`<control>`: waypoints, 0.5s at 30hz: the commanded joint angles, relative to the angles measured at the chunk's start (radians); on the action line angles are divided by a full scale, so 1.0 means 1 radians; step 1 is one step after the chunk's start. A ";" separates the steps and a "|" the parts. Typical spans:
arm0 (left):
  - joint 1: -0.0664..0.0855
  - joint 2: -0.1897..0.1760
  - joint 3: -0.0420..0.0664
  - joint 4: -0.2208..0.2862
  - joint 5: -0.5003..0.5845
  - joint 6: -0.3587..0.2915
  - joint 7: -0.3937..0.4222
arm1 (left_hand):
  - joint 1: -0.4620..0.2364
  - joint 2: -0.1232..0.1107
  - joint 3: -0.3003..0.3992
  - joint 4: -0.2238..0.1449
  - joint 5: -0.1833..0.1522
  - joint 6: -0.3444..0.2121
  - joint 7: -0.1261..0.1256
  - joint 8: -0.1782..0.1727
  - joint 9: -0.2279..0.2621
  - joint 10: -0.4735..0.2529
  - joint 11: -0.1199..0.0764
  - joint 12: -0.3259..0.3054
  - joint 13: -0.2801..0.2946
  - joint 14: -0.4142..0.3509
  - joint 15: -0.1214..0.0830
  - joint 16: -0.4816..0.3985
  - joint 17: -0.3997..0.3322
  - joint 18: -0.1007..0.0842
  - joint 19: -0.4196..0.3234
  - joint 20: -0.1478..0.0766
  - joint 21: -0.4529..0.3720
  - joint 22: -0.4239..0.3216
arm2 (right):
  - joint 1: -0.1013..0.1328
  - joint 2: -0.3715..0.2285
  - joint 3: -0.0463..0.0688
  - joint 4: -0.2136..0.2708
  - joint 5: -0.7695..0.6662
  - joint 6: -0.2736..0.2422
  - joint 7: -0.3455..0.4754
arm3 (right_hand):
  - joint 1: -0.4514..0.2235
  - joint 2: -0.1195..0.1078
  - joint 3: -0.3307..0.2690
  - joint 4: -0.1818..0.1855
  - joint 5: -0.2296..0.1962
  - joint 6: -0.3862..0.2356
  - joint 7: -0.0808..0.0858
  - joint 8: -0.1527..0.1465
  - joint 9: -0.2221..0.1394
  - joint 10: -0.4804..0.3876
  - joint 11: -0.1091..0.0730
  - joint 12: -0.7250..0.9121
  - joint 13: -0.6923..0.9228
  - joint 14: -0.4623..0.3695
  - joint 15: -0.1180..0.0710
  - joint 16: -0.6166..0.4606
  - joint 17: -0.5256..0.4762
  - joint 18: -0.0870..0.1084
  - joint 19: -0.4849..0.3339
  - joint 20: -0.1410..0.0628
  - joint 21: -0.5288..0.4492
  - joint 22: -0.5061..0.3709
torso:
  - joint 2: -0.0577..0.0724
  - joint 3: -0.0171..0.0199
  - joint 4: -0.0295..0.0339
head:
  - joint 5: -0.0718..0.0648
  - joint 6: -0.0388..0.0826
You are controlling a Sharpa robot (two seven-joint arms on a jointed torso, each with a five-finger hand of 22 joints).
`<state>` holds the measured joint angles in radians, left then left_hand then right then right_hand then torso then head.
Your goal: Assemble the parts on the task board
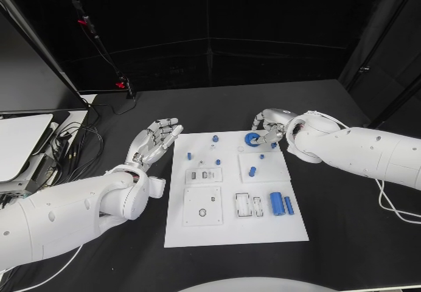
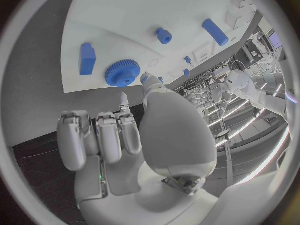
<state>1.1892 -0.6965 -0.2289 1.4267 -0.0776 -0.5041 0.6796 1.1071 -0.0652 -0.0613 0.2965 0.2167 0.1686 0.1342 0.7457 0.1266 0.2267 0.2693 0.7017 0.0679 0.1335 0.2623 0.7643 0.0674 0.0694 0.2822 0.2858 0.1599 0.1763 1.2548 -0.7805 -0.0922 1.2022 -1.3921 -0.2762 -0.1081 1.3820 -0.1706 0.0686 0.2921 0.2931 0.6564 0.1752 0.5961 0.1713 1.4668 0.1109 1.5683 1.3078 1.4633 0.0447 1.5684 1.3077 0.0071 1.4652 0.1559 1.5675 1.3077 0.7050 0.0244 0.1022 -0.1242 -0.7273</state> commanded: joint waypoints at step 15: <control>0.001 -0.002 0.001 0.000 -0.006 0.010 0.281 | 0.001 0.018 0.010 0.000 0.004 0.001 0.165 0.007 -0.003 -0.005 0.001 0.007 -0.001 -0.001 0.007 0.006 -0.001 0.017 -0.008 0.000 0.007 0.001 | -0.003 0.021 0.000 -0.010 -0.059 0.030 -0.080 | 0.021 0.011 0.025 -0.002 -0.011 0.006 -0.004 -0.038 -0.021 0.104 -0.002 0.003 0.263 0.108 -0.004 0.002 0.263 -0.007 0.106 -0.003 0.003 0.263 | 0.000 0.0008 -0.0001 | 0.000 -0.004</control>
<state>1.1891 -0.6988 -0.2291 1.4258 -0.0776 -0.5039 0.6796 1.1061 -0.0562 -0.0563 0.2970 0.2167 0.1686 0.1342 0.7457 0.1246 0.2267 0.2693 0.7017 0.0679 0.1335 0.2623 0.7643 0.0673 0.0694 0.2822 0.2858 0.1636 0.1762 1.2501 -0.7607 -0.0922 1.1921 -1.4313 -0.2520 -0.1592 1.3984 -0.1620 0.0884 0.2918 0.2875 0.6570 0.1745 0.5613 0.1515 1.4668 0.1109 1.5683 1.3077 1.4633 0.0446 1.5684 1.3075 0.0071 1.4652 0.1559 1.5675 1.3076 0.7049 0.0250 0.1022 -0.1240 -0.7318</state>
